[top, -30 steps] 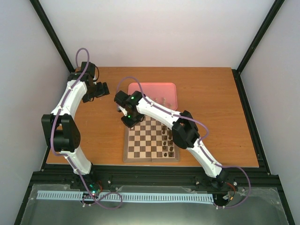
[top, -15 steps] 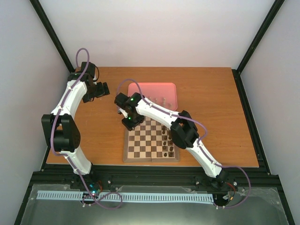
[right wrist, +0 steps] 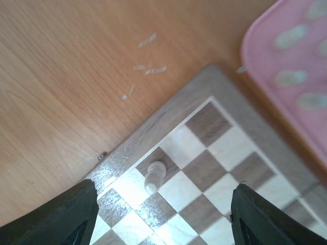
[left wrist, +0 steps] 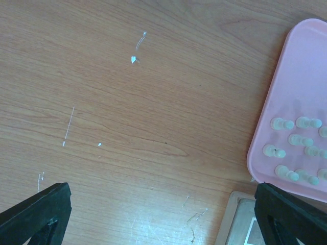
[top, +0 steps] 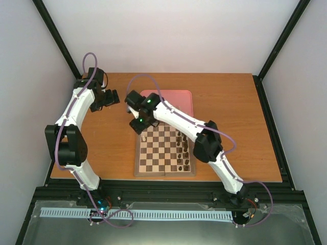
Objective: Set up the chess pieces on the board
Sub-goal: Place the chess piece on the chessboard, then pick up the chess piece from the storage box.
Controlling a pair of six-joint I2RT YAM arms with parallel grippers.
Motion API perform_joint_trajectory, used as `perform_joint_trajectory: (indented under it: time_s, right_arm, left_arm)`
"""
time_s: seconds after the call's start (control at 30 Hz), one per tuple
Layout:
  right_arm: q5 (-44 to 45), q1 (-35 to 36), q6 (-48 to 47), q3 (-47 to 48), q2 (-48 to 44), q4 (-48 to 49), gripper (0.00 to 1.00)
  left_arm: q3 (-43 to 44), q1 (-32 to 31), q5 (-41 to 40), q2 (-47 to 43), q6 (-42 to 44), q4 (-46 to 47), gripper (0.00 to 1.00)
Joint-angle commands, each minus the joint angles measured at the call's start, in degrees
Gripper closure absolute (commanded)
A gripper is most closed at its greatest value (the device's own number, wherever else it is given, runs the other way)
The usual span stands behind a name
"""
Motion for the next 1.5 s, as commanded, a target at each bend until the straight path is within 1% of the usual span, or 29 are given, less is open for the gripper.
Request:
perform_joint_trajectory:
  time_s: [0.0, 0.2, 0.33, 0.43, 0.7, 0.83, 0.97, 1.2, 1.47]
  right_arm:
    - [2.9, -4.1, 1.7, 2.8, -7.3, -0.4, 0.29]
    - [6.6, -13.6, 4.4, -1.3, -9.7, 0.5, 0.37]
    - [8.4, -20.3, 5.4, -1.6, -8.4, -0.1, 0.42]
    - [7.7, -23.7, 4.9, -2.1, -7.1, 0.3, 0.44]
    - [7.5, -25.5, 3.2, -3.3, -3.3, 2.1, 0.45]
    - [5.3, -26.2, 3.8, -3.3, -1.5, 2.0, 0.52]
    - [2.6, -26.3, 3.7, -4.6, -1.9, 1.7, 0.56]
    - [-0.2, -26.2, 2.7, -10.3, -3.0, 2.1, 0.58]
    - [-1.1, -26.2, 2.8, -11.8, -2.3, 3.0, 0.58]
  left_arm:
    - [0.3, 0.0, 1.0, -2.2, 0.9, 0.7, 0.0]
    - [1.0, 0.0, 2.0, -1.5, 0.7, 0.8, 0.0]
    - [1.8, 0.0, 2.2, -0.9, 0.8, 0.6, 0.0]
    - [1.7, 0.0, 2.6, -0.6, 0.6, 0.6, 0.0]
    - [1.0, 0.1, 2.4, -0.3, 0.7, 0.6, 0.0]
    - [0.6, 0.0, 2.5, -0.2, 0.7, 0.5, 0.0]
    - [0.8, 0.1, 1.8, -0.1, 0.9, 0.4, 0.0]
    - [0.4, 0.1, 2.5, 0.8, 0.5, 0.9, 0.0]
    - [1.0, 0.1, 2.4, 1.2, 0.6, 0.8, 0.0]
